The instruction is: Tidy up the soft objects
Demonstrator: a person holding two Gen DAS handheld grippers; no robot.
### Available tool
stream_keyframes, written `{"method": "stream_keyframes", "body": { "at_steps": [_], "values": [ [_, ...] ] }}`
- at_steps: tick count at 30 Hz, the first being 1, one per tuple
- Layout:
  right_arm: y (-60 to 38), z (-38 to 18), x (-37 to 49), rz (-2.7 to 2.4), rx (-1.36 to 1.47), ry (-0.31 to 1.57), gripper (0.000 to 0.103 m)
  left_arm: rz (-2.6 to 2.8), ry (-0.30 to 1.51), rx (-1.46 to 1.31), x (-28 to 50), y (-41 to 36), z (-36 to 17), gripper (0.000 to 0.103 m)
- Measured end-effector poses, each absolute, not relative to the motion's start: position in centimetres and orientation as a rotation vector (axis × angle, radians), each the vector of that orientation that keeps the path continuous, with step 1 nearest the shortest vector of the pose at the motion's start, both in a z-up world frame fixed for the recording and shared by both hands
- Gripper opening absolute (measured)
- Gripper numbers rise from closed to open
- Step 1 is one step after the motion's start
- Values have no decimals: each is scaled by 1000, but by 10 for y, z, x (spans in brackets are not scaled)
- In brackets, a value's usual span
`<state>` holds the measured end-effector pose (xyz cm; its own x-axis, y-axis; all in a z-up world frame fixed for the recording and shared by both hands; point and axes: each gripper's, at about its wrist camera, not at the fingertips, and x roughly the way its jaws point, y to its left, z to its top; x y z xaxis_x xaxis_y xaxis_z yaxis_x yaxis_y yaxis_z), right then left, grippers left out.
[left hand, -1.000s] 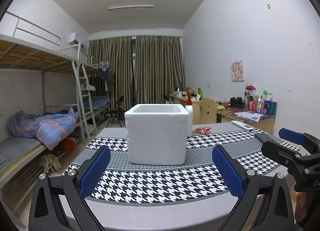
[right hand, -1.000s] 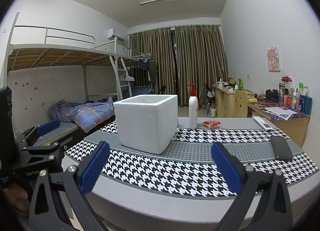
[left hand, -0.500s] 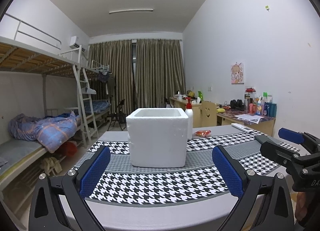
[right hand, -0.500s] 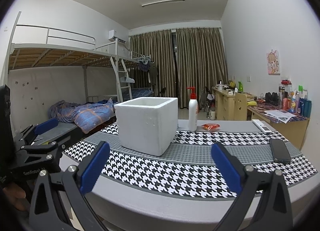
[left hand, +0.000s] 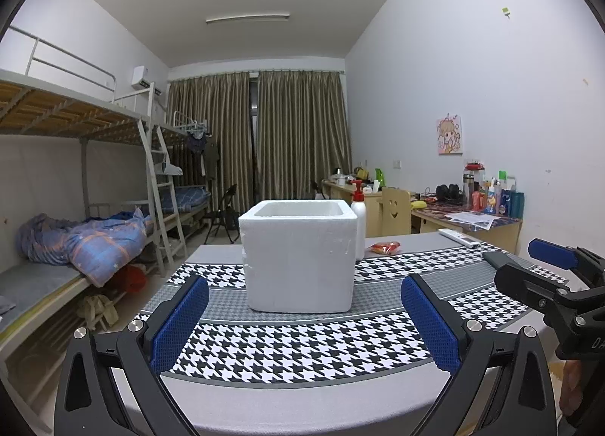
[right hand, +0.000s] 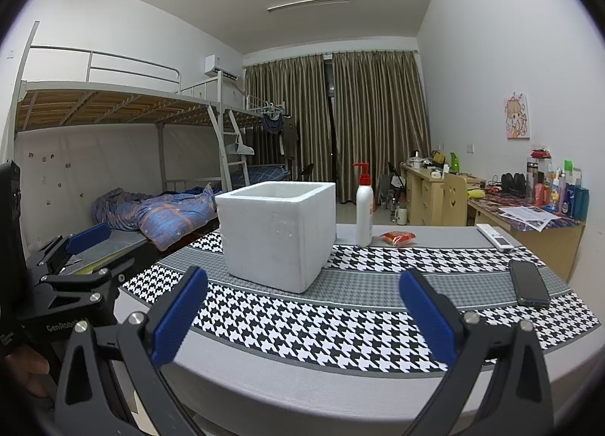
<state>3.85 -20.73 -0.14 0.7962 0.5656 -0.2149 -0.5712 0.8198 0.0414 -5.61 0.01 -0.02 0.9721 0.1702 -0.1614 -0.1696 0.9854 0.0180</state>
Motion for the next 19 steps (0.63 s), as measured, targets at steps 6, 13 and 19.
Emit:
{"method": "stream_keyframes", "body": {
  "at_steps": [6, 13, 19],
  "values": [
    [-208, -2, 39, 611, -20, 225, 102, 177, 176, -1, -53, 2, -2, 102],
    [-208, -3, 39, 609, -22, 225, 102, 171, 175, 2, -52, 2, -2, 102],
    [-208, -3, 39, 607, -19, 227, 102, 164, 168, 5, -55, 4, -3, 102]
  ]
}}
